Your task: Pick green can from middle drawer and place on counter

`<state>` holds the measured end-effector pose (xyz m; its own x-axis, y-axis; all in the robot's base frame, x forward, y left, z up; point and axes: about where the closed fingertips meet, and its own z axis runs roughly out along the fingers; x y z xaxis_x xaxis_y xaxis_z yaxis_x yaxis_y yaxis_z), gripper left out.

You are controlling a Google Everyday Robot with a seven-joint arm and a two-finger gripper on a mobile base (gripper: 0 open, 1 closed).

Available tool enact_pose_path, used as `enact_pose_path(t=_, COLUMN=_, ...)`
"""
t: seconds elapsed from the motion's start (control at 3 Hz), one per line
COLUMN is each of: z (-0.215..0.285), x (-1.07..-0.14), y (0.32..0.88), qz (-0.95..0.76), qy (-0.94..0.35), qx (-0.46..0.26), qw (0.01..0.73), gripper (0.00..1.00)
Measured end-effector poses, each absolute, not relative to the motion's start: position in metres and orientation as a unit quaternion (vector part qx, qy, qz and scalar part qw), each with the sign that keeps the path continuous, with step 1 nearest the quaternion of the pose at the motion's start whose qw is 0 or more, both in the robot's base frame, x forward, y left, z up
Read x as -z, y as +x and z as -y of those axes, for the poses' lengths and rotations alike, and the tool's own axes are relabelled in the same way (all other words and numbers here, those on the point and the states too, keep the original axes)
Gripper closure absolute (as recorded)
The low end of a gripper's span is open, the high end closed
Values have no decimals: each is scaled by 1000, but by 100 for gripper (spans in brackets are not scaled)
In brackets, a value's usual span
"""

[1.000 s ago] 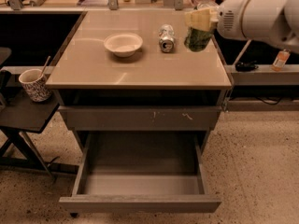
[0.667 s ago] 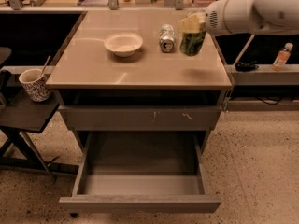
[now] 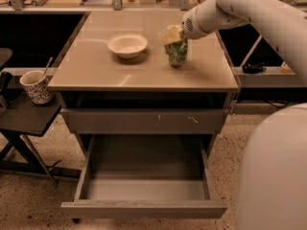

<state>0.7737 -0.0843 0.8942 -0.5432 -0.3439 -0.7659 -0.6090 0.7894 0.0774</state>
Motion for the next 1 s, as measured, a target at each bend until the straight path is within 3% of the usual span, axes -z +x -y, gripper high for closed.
enact_pose_path(t=1.0, z=84, x=-895, y=773, qz=-862, qy=-276, qx=-170, qw=390, gripper=11)
